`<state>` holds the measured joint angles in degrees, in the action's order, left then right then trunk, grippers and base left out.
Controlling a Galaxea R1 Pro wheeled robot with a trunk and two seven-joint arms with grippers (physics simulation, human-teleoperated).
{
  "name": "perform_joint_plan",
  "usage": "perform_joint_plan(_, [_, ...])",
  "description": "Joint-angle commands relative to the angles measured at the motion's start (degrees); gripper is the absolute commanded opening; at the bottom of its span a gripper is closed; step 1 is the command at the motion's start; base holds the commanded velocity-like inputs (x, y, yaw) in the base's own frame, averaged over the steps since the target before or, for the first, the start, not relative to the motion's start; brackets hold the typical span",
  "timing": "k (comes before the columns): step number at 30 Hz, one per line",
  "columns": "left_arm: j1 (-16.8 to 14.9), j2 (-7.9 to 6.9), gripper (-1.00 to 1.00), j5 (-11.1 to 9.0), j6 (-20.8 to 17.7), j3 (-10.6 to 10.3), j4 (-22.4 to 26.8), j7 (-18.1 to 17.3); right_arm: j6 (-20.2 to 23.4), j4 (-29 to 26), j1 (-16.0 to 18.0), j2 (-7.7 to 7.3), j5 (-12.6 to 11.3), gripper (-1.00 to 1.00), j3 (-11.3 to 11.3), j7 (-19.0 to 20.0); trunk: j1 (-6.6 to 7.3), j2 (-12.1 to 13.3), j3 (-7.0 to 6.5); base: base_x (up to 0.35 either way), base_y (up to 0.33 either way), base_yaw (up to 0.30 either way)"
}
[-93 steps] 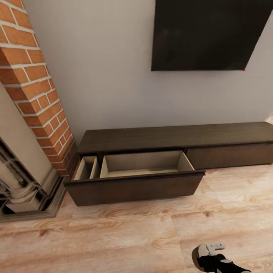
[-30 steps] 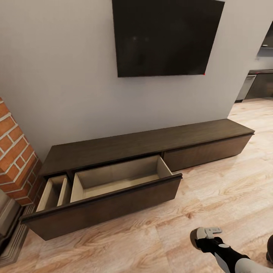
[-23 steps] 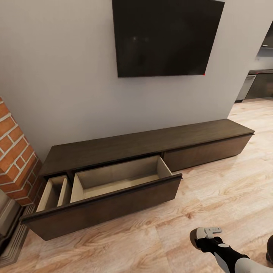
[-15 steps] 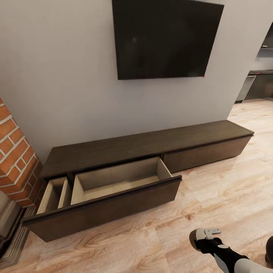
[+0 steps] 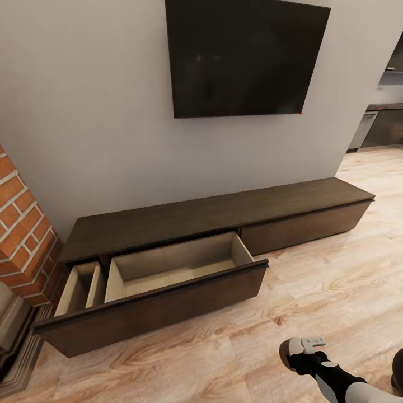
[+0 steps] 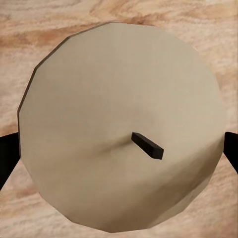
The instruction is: Place each of the two pumpkins and all three candles from the living room inside a cabinet in the living room (use any cabinet), then make sure every cabinet is closed, and position the cauldron so it is next to a table in the living room.
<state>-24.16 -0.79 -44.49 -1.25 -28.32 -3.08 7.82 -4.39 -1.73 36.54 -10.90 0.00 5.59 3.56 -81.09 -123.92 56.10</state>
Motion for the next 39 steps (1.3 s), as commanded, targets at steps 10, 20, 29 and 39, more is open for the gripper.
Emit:
perform_joint_plan(10, [0.02, 0.07, 1.0, 0.22, 0.03, -0.14, 0.06, -0.06, 0.07, 0.05, 0.01, -0.04, 0.0, -1.0, 0.02, -0.05, 2.2, 4.01, -1.8, 0.0, 0.0, 0.0])
perform_joint_plan(20, [-0.56, 0.19, 1.0, 0.37, -1.23, 0.08, 12.53, 0.35, 0.09, -0.28, 0.26, -0.41, 0.09, -1.0, 0.03, 0.03, 4.39, 8.02, -3.59, 0.0, 0.0, 0.0])
perform_joint_plan(29, [-1.56, -0.01, 1.0, 0.38, -1.38, 0.17, 18.06, 0.52, 0.13, -0.44, 0.45, -0.18, 0.04, -1.0, 0.03, 0.22, 6.37, 11.63, -5.21, 0.0, 0.0, 0.0])
perform_joint_plan(39, [-3.07, -0.12, 1.0, 0.44, -7.35, 0.2, 25.62, 0.53, 0.09, -0.76, 0.63, -0.09, -0.08, -1.0, -0.05, 0.61, 8.57, 15.64, -7.0, 0.0, 0.0, 0.0])
